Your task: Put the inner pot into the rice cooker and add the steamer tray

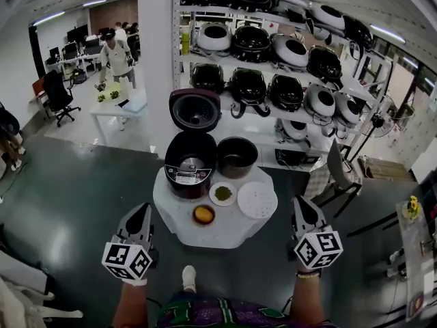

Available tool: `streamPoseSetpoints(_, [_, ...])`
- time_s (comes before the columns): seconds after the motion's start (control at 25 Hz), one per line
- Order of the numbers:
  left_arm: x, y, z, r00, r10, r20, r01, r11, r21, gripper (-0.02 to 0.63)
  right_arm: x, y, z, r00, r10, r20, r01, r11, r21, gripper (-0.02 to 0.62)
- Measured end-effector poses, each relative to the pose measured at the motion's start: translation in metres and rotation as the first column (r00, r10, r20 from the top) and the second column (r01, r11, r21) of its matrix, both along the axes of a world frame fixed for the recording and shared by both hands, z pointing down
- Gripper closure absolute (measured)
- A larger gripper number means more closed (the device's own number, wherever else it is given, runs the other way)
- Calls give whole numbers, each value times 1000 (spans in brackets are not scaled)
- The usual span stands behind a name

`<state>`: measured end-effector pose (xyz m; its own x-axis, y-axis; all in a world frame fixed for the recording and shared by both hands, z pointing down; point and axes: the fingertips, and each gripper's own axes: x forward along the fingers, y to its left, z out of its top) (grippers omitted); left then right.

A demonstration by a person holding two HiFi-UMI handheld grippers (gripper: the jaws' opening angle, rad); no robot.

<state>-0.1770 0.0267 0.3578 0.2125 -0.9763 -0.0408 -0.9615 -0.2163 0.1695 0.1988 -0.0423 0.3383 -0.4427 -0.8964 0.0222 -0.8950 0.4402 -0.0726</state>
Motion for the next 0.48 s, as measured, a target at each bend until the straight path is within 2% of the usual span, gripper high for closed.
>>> streamPoseSetpoints(0.48, [-65,-129,-22,998,50,40,-50,999,-4,584,-63,-113,-14,997,72,10,-72,997,-23,589])
